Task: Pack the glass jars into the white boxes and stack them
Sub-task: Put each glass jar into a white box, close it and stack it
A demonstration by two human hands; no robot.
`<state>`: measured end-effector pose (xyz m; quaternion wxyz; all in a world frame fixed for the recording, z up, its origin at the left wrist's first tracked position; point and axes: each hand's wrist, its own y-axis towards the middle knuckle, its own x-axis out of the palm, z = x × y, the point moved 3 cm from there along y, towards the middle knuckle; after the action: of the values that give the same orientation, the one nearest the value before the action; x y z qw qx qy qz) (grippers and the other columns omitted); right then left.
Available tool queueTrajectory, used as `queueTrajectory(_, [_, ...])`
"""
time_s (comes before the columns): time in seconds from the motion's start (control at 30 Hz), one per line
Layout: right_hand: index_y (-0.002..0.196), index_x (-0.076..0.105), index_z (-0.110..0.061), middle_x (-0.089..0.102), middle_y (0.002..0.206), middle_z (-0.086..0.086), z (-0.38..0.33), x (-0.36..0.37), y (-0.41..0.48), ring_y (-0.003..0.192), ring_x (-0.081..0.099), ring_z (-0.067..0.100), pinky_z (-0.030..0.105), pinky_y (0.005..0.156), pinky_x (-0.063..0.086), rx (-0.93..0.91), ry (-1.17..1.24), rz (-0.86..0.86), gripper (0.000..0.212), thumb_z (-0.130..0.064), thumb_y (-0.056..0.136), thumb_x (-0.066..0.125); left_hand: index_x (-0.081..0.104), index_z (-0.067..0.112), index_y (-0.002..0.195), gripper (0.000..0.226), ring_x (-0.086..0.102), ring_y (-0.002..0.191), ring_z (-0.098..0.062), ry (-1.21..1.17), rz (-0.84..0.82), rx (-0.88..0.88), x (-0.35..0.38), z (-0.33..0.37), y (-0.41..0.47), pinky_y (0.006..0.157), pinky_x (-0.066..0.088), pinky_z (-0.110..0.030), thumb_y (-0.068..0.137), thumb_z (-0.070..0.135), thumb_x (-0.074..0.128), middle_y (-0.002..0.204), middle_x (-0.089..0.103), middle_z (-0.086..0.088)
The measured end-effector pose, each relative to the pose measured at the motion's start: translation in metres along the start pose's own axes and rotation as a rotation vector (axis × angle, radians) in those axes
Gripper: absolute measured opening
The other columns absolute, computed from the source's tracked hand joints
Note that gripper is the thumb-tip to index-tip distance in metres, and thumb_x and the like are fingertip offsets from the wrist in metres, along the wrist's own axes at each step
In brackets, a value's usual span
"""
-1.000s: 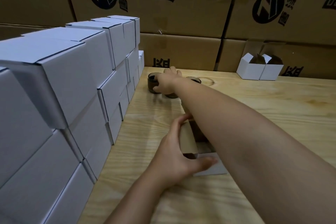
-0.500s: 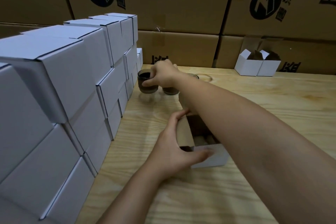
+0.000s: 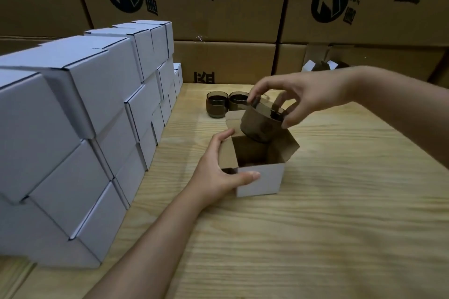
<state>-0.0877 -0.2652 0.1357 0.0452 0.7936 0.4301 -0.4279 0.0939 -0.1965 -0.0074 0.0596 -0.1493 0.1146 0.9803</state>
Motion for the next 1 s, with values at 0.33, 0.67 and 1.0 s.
queueTrajectory(0.33, [0.119, 0.047, -0.046, 0.042, 0.130, -0.007, -0.034, 0.028, 0.015, 0.116, 0.049, 0.014, 0.036, 0.091, 0.054, 0.044, -0.429, -0.109, 0.064, -0.007, 0.077, 0.074, 0.037, 0.045, 0.132, 0.091, 0.046, 0.119, 0.006, -0.005, 0.018, 0.020, 0.000, 0.001, 0.001, 0.091, 0.042, -0.015, 0.053, 0.046, 0.083, 0.131, 0.048, 0.021])
queueTrajectory(0.67, [0.126, 0.044, -0.033, 0.046, 0.117, -0.012, -0.024, 0.061, 0.028, 0.103, 0.043, 0.010, 0.013, 0.064, 0.033, 0.000, -0.820, -0.048, 0.060, -0.013, 0.078, 0.073, 0.041, 0.044, 0.127, 0.086, 0.051, 0.117, 0.003, -0.029, 0.030, 0.032, 0.000, -0.001, 0.002, 0.093, 0.044, -0.019, 0.053, 0.040, 0.084, 0.127, 0.053, 0.017])
queueTrajectory(1.0, [0.129, 0.048, -0.045, 0.045, 0.132, -0.026, -0.017, 0.050, 0.001, 0.110, 0.045, -0.018, 0.006, 0.088, 0.042, -0.145, -0.448, 0.213, 0.055, -0.018, 0.086, 0.068, 0.041, 0.039, 0.134, 0.090, 0.044, 0.110, 0.021, -0.005, 0.036, 0.067, 0.000, 0.000, 0.002, 0.080, 0.036, 0.003, 0.054, 0.041, 0.083, 0.127, 0.047, 0.027])
